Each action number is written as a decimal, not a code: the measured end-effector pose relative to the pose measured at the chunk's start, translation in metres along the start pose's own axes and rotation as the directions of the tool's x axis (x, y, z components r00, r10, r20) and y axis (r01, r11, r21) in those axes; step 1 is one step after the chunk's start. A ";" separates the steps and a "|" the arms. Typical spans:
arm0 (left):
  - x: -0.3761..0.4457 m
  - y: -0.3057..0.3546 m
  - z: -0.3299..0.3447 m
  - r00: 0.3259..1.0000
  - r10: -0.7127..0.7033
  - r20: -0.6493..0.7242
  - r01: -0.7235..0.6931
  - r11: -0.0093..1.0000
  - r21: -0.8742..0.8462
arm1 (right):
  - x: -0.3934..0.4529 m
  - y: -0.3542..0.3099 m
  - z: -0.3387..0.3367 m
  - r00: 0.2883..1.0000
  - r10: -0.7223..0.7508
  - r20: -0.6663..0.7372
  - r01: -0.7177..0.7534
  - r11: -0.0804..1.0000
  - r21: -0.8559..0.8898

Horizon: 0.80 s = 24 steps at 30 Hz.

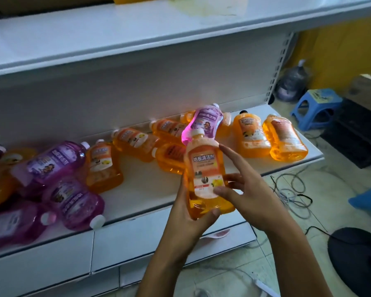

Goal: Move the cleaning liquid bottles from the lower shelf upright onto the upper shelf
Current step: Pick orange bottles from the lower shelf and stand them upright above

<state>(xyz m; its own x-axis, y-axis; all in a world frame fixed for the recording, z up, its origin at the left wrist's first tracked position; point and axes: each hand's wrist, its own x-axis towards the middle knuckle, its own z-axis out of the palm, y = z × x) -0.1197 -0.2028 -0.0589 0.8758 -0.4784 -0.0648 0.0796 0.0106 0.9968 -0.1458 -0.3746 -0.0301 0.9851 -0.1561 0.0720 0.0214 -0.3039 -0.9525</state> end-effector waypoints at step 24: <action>-0.154 0.047 -0.207 0.932 0.199 -0.303 -0.160 0.976 0.150 | 0.022 -0.132 0.225 0.824 -0.282 0.491 0.243 0.959 0.143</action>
<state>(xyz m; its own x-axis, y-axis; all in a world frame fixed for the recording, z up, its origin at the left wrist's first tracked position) -0.1519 0.0532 -0.0123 0.9762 -0.1780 0.1240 -0.1340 -0.0449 0.9900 -0.0882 -0.1268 0.0303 0.8896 0.4186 0.1826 0.2842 -0.1946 -0.9388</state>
